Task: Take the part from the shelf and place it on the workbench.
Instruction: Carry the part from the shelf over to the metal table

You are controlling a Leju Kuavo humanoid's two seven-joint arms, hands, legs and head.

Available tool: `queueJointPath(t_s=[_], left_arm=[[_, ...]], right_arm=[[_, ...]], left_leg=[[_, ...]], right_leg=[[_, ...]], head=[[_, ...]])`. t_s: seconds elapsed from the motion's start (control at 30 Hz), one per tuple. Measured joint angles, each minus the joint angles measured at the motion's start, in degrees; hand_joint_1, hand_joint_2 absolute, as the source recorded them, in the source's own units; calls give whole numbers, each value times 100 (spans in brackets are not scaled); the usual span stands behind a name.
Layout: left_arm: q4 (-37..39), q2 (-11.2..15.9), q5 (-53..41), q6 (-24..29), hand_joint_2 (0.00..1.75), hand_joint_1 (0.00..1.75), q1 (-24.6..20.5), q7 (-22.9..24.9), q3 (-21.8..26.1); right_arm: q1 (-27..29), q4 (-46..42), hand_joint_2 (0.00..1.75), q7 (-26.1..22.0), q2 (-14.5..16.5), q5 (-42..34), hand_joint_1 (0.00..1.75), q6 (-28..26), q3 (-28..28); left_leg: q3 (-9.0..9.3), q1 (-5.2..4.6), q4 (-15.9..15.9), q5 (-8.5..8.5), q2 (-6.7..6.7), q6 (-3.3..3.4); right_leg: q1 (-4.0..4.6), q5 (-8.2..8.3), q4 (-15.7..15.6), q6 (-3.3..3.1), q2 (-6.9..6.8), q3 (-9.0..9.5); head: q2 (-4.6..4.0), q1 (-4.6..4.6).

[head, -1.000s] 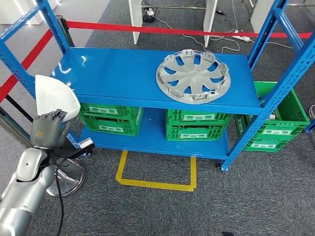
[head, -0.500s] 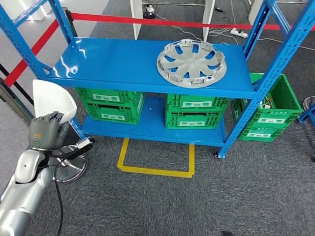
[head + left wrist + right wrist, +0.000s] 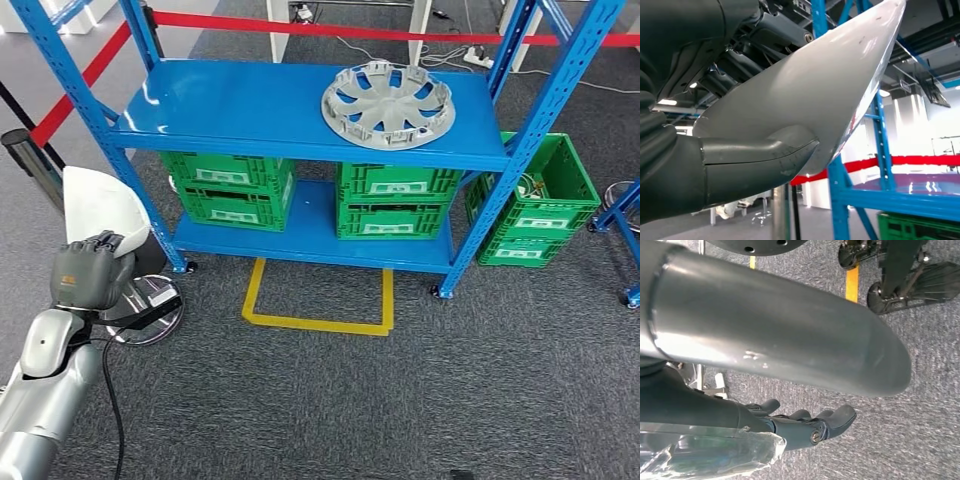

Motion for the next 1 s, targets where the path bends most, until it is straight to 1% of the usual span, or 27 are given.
queueJointPath(t_s=[0.03,0.07,0.1,0.13,0.17,0.2,0.23,0.27,0.3,0.33,0.4,0.43,0.47,0.5,0.53,0.57,0.6,0.67,0.7,0.73,0.77,0.8,0.83,0.87,0.9,0.93,1.0], left_arm=[[0,-2,4,-4,175,175,2,-3,4],[0,-4,10,-7,175,175,4,-4,10],[0,-6,16,-10,175,175,4,-5,17],[0,-7,20,-13,175,175,9,-5,27],[0,-6,23,-13,175,175,16,-5,38],[0,-6,24,-13,175,175,27,-5,48],[0,-6,25,-13,175,175,39,-6,57],[0,-6,25,-13,175,175,52,-7,67],[0,-5,25,-13,175,175,62,-7,79],[0,-5,25,-13,175,175,67,-8,89],[0,1,27,-13,175,175,67,-8,108],[0,4,29,-13,175,175,65,-8,114],[0,6,32,-14,175,175,65,-9,119],[0,8,35,-14,175,175,71,-11,121],[0,10,38,-15,175,175,78,-15,125],[0,14,40,-15,175,175,88,-19,130],[0,18,43,-15,175,175,95,-21,138],[0,21,44,-15,175,175,105,-23,149],[0,21,44,-15,175,175,112,-23,151],[0,20,44,-15,175,175,120,-23,151],[0,19,44,-15,175,175,125,-23,151],[0,19,44,-15,175,175,127,-23,152],[0,18,44,-15,175,175,125,-23,154],[0,18,43,-15,175,175,118,-23,157],[0,18,43,-14,175,175,110,-23,161],[0,18,43,-14,175,175,107,-23,164],[0,16,44,-14,175,175,108,-23,172]], right_arm=[[9,0,0,1,-1,1,0,-1,-2],[19,0,0,1,-1,1,0,-2,-6],[23,0,0,1,-2,1,0,-3,-11],[23,0,0,2,-2,1,0,-2,-16],[22,0,0,2,-2,1,0,-2,-21],[20,0,0,1,-2,1,0,-1,-24],[19,0,0,1,-2,2,0,-1,-26],[18,-1,0,0,-2,3,0,-1,-28],[16,-1,0,-1,-2,4,0,-1,-30],[11,-3,0,-1,-4,8,0,-1,-31],[-9,-13,0,-5,-13,14,0,-1,-31],[-14,-17,0,-8,-17,16,0,-2,-31],[-17,-20,0,-11,-19,16,0,-2,-31],[-15,-18,0,-10,-16,17,0,-2,-32],[-10,-17,0,-10,-14,17,0,-2,-33],[-9,-16,0,-10,-13,18,0,-3,-35],[-8,-16,0,-10,-11,19,0,-3,-37],[-6,-17,0,-13,-15,19,0,-5,-39],[-4,-17,0,-14,-15,19,0,-5,-39],[-3,-17,0,-14,-15,19,0,-5,-40],[-1,-17,0,-14,-15,19,0,-5,-40],[0,-17,0,-14,-15,19,0,-5,-41],[-1,-17,0,-14,-15,19,0,-5,-42],[-3,-17,0,-14,-15,19,0,-5,-42],[-4,-17,0,-15,-15,19,0,-5,-43],[-6,-17,0,-15,-15,19,0,-5,-43],[2,-17,0,-16,-15,19,0,-5,-43]], left_leg=[[-59,-4,-3,64,10,54],[-127,-3,-10,137,21,110],[-206,-3,-16,212,30,153],[-298,-14,-13,285,32,182],[-395,-27,-8,360,32,197],[-498,-42,-2,436,32,202],[-601,-58,4,511,32,203],[-701,-72,12,582,32,199],[-792,-86,20,650,31,191],[-866,-95,29,711,31,180],[-975,-118,47,833,37,141],[-1005,-118,44,899,42,116],[-1030,-116,34,967,47,86],[-1054,-107,19,1021,46,57],[-1086,-99,33,988,39,22],[-1139,-90,139,835,31,-14],[-1213,-77,365,577,23,-48],[-1388,-44,1117,-21,17,-104],[-1442,-31,1478,-183,17,-124],[-1432,-20,1701,-209,17,-137],[-1333,-10,1730,-122,17,-144],[-1140,-2,1555,25,17,-146],[-863,4,1216,151,16,-140],[-570,2,801,195,13,-127],[-329,-4,429,171,8,-104],[-182,-17,175,125,2,-78],[-151,-40,8,118,0,-1]], right_leg=[[-11,-72,40,32,0,-49],[-18,-253,170,57,0,-124],[-24,-531,416,68,0,-219],[-23,-841,765,76,0,-328],[-23,-1080,1156,82,1,-418],[-22,-1184,1491,86,1,-460],[-21,-1147,1692,82,0,-437],[-19,-998,1706,68,0,-323],[-15,-822,1524,43,0,-112],[-7,-720,1179,7,1,185],[18,-802,289,-57,0,838],[34,-875,-8,-76,3,1024],[49,-908,-171,-90,6,1100],[45,-868,-188,-109,5,1054],[39,-806,-193,-145,-1,1001],[30,-740,-203,-191,-10,946],[19,-665,-209,-229,-19,878],[27,-527,-193,-266,-23,721],[29,-466,-177,-260,-23,633],[29,-409,-156,-251,-23,539],[27,-356,-129,-238,-22,440],[24,-307,-97,-226,-21,345],[22,-261,-65,-212,-19,261],[28,-219,-34,-192,-17,187],[32,-171,-13,-166,-15,131],[34,-120,-5,-134,-14,91],[24,-17,-31,-57,-13,43]], head=[[0,5],[0,16],[0,27],[0,37],[0,41],[0,41],[0,39],[0,40],[0,40],[0,39],[0,31],[0,31],[0,30],[0,33],[0,36],[0,30],[0,24],[0,11],[0,9],[0,9],[0,7],[0,7],[0,5],[0,5],[0,9],[0,10],[0,14]])
